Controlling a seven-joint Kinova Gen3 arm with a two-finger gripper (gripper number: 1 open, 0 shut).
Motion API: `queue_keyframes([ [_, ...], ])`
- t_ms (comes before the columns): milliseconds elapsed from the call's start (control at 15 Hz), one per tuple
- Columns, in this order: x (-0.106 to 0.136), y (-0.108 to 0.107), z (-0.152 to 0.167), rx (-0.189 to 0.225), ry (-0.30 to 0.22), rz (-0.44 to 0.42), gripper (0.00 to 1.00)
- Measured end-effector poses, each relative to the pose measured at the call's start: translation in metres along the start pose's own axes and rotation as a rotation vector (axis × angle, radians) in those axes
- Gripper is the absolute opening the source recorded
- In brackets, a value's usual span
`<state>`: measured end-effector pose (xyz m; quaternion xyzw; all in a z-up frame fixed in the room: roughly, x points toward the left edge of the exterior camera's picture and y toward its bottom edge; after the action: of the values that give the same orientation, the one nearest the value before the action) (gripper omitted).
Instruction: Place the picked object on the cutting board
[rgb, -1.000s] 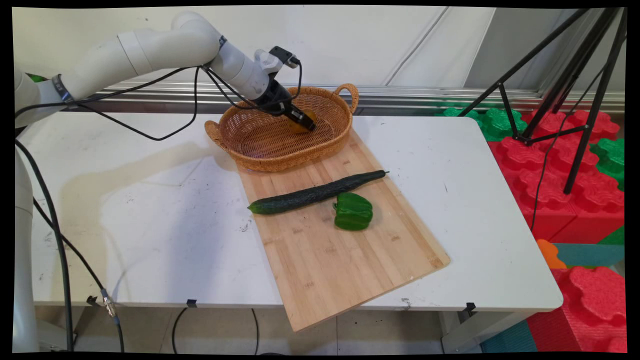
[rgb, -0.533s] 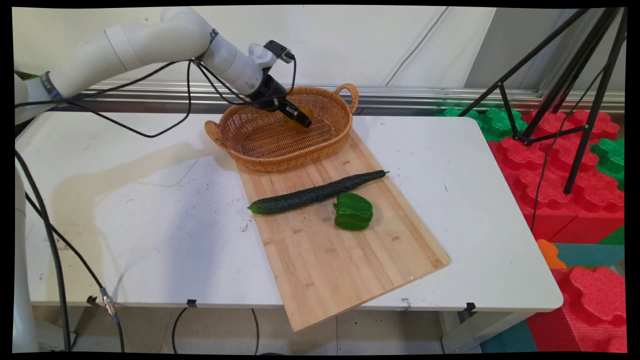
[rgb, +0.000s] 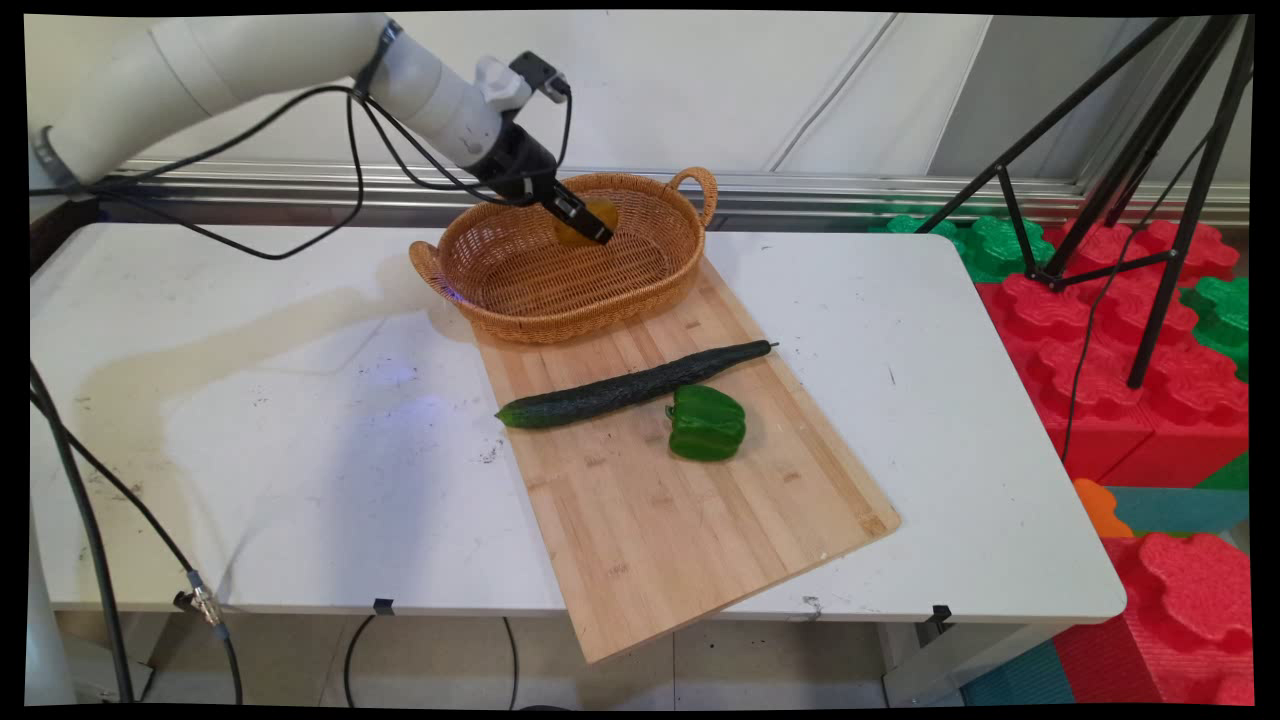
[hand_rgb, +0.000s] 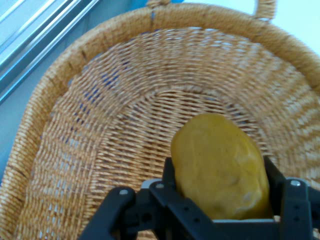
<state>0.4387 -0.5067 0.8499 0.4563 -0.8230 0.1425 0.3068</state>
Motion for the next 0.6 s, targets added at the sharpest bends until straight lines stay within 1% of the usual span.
queue_keyframes([
  [133,0.001,0.004,-0.013,-0.015,-0.001,0.020,0.00],
  [333,0.003,0.012,-0.037,-0.047,-0.003,0.061,0.00],
  [533,0.004,0.022,-0.057,-0.092,-0.010,0.101,0.00],
  [600,0.004,0.027,-0.065,-0.114,-0.013,0.119,0.00],
])
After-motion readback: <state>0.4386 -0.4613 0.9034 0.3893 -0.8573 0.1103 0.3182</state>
